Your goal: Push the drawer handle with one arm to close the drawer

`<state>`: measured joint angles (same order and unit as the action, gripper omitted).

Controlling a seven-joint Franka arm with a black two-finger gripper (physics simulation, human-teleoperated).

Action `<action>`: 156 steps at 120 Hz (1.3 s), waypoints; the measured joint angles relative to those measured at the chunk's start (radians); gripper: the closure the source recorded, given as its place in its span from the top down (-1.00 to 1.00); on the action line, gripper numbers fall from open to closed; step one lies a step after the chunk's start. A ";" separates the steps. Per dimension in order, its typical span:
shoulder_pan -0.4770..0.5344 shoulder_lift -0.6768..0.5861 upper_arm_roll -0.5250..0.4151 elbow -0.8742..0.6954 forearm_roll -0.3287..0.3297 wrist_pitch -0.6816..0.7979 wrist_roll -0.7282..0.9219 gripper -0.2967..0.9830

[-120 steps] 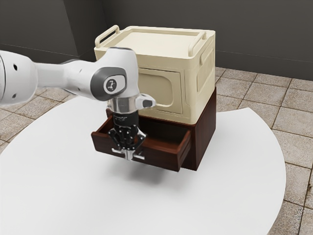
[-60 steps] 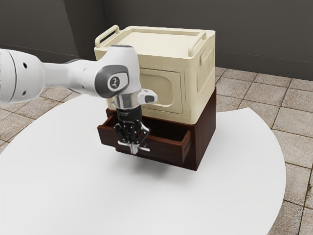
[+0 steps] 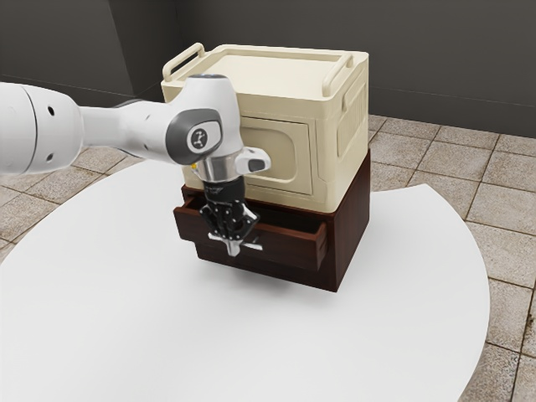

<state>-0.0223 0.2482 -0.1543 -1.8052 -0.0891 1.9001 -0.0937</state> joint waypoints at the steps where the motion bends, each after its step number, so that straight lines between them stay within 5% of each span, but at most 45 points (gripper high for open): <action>1: 0.000 0.000 0.000 0.000 0.001 0.001 0.004 -0.69; 156: 0.008 0.033 -0.003 0.018 0.015 0.223 0.424 -0.72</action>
<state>-0.0144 0.2817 -0.1577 -1.7873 -0.0738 2.1232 0.3302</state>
